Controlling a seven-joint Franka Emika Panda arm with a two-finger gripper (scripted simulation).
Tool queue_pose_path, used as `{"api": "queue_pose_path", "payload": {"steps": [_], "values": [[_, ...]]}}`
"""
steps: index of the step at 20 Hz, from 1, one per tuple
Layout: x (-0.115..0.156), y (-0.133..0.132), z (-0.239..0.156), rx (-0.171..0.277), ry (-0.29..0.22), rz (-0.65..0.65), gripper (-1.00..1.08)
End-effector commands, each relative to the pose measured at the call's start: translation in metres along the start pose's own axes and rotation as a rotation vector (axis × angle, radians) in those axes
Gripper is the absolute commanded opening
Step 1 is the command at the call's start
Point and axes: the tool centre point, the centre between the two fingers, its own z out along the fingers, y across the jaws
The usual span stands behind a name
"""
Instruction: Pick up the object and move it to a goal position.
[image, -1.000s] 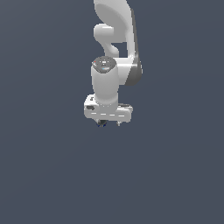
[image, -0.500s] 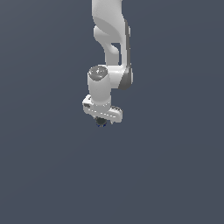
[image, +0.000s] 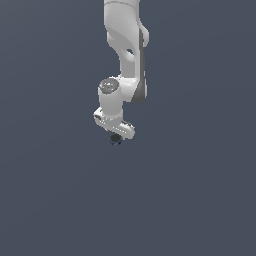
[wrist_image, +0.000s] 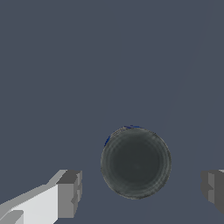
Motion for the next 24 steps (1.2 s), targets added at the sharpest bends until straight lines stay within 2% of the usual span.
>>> {"api": "queue_pose_path", "payload": {"steps": [1,7,16,22,23,24], "values": [[-0.002,0.003,0.002,-0.001,0.0,0.013,1.0],[-0.002,0.002,0.006,-0.001,-0.001,0.009,1.0],[-0.003,0.003,0.043,-0.001,-0.001,0.013,1.0],[-0.003,0.003,0.053,-0.001,-0.001,0.013,1.0],[-0.003,0.003,0.053,-0.001,-0.001,0.013,-1.0],[-0.003,0.003,0.053,-0.001,-0.001,0.013,-1.0]]}}
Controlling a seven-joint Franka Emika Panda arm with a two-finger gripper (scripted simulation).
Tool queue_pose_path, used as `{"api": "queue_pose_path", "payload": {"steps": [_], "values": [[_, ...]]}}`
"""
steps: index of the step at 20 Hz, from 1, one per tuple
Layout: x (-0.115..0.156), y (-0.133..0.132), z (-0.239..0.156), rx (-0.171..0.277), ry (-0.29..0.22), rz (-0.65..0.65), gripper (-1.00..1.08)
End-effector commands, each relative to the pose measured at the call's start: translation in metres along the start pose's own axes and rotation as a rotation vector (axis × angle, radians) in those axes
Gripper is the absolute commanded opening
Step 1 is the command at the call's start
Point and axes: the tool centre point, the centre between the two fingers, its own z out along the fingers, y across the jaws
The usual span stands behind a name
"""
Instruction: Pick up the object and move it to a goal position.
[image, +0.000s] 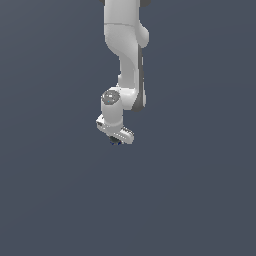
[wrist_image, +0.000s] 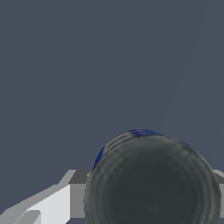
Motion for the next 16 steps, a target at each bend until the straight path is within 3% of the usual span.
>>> {"api": "queue_pose_path", "payload": {"steps": [1,16], "values": [[0.0,0.0,0.001,0.0,0.0,0.001,-1.0],[0.001,-0.009,-0.013,0.001,0.001,-0.001,-1.0]]}}
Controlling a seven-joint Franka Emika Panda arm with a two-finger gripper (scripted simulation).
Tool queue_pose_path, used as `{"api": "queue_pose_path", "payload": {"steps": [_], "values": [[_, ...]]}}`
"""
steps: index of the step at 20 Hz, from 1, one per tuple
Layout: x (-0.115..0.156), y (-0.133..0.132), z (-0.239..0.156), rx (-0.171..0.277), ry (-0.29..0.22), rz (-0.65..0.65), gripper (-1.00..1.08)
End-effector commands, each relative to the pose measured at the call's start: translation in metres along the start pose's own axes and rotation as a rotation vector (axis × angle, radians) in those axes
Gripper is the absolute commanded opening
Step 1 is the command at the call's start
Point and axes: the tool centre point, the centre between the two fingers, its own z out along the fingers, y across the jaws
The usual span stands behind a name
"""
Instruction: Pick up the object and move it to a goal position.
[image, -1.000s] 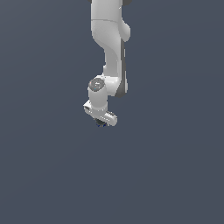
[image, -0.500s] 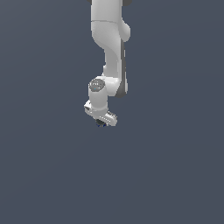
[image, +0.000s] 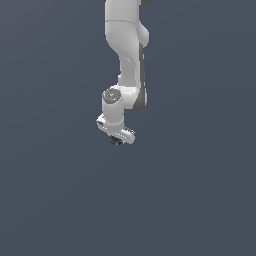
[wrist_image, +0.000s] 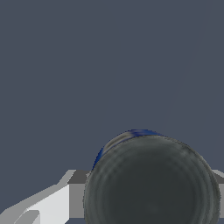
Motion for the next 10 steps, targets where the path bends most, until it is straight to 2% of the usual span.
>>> {"api": "queue_pose_path", "payload": {"steps": [1,10], "values": [[0.001,-0.006,-0.009,0.001,0.002,-0.001,-1.0],[0.003,-0.044,-0.068,0.0,0.002,0.0,-1.0]]}}
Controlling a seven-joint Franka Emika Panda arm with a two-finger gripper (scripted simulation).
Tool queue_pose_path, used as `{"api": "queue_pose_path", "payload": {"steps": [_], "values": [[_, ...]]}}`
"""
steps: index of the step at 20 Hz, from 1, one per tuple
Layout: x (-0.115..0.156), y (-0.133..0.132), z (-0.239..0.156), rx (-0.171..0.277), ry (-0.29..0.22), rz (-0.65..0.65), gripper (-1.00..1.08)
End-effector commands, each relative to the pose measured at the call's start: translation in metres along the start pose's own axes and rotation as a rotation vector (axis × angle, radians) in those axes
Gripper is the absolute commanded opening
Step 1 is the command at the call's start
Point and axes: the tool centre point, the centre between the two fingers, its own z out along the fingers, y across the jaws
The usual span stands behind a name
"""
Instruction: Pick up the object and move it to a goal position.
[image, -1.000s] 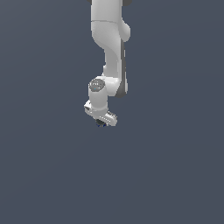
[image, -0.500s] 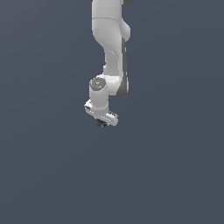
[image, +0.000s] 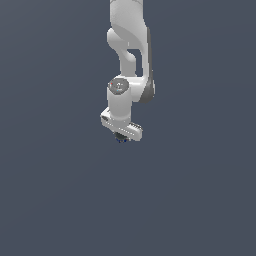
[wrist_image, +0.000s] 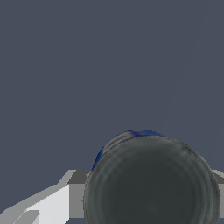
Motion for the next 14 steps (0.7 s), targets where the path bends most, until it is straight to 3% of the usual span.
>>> {"api": "queue_pose_path", "payload": {"steps": [1,14], "values": [[0.001,-0.014,-0.022,0.0,0.002,0.0,-1.0],[0.008,-0.094,-0.145,-0.002,0.002,0.001,-1.0]]}}
